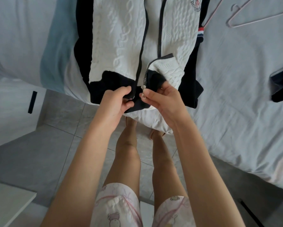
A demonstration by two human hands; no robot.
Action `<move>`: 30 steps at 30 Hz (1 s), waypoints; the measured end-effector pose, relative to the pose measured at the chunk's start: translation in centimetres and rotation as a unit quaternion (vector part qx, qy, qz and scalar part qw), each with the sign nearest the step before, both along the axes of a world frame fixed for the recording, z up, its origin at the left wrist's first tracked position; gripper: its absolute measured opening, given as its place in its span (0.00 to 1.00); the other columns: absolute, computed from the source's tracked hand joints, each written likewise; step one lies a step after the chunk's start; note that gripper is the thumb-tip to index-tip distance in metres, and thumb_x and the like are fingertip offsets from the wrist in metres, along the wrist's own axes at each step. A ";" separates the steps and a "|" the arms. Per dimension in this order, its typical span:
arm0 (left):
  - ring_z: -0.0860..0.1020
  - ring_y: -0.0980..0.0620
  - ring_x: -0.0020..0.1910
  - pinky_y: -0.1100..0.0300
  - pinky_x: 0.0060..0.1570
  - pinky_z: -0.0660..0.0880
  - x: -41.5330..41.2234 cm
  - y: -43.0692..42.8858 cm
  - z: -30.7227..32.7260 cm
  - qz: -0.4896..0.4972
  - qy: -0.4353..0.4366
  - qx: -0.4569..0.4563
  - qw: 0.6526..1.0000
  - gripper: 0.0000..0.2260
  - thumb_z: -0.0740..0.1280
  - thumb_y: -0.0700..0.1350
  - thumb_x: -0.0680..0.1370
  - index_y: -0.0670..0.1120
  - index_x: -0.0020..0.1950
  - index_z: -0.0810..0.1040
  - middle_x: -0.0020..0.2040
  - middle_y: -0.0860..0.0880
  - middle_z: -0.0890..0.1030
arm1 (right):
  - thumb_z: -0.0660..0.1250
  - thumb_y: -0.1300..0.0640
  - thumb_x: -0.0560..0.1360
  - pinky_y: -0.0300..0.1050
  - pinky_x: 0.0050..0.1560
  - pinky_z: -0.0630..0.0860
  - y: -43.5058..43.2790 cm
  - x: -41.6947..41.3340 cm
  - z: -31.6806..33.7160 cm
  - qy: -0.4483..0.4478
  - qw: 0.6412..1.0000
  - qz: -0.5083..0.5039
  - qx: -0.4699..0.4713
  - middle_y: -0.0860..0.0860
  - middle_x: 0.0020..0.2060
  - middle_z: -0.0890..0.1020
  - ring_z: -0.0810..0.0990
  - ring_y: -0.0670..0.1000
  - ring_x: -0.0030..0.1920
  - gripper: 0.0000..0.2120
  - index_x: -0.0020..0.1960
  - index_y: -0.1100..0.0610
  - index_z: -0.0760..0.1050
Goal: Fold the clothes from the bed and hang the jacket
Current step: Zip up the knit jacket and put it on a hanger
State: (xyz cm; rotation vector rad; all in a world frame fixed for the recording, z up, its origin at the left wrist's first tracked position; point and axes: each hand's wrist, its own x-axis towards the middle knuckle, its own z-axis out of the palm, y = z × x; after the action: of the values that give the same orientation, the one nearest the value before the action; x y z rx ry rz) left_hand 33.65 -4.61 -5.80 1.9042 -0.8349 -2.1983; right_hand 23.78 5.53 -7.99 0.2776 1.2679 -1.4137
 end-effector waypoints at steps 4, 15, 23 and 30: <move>0.81 0.57 0.36 0.66 0.38 0.76 0.6 -0.3 0.4 -0.051 0.010 -0.056 0.997 0.06 0.67 0.35 0.77 0.41 0.40 0.78 0.32 0.53 0.82 | 0.66 0.71 0.73 0.38 0.45 0.80 0.7 -0.3 0.5 -0.031 0.999 -0.006 -0.020 0.53 0.37 0.84 0.84 0.50 0.41 0.07 0.50 0.65 0.77; 0.83 0.56 0.41 0.66 0.44 0.78 -1.1 1.4 1.2 0.018 0.022 -0.039 0.999 0.02 0.70 0.37 0.74 0.41 0.42 0.80 0.36 0.49 0.83 | 0.63 0.71 0.75 0.39 0.47 0.80 1.3 1.6 0.7 -0.008 0.997 -0.067 -0.029 0.51 0.38 0.85 0.84 0.49 0.44 0.07 0.47 0.62 0.78; 0.81 0.55 0.37 0.64 0.45 0.77 -2.0 2.4 1.0 0.060 0.023 -0.064 0.996 0.04 0.71 0.37 0.73 0.41 0.39 0.79 0.34 0.49 0.82 | 0.63 0.70 0.75 0.38 0.49 0.79 0.8 2.5 0.6 -0.026 0.990 -0.132 -0.043 0.52 0.41 0.85 0.83 0.48 0.46 0.08 0.46 0.61 0.79; 0.82 0.55 0.37 0.65 0.44 0.77 -2.4 2.6 0.9 0.075 0.039 -0.063 0.994 0.04 0.71 0.35 0.73 0.40 0.39 0.79 0.33 0.49 0.82 | 0.62 0.69 0.76 0.39 0.52 0.78 0.7 2.4 0.3 -0.044 0.984 -0.155 -0.070 0.53 0.42 0.84 0.83 0.48 0.47 0.08 0.48 0.62 0.78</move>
State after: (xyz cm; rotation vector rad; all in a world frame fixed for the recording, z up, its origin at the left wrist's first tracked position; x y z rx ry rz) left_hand 31.25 -2.00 -4.88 1.7493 -0.7723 -2.0661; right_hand 26.22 6.26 -7.71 0.4512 1.0782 -1.7283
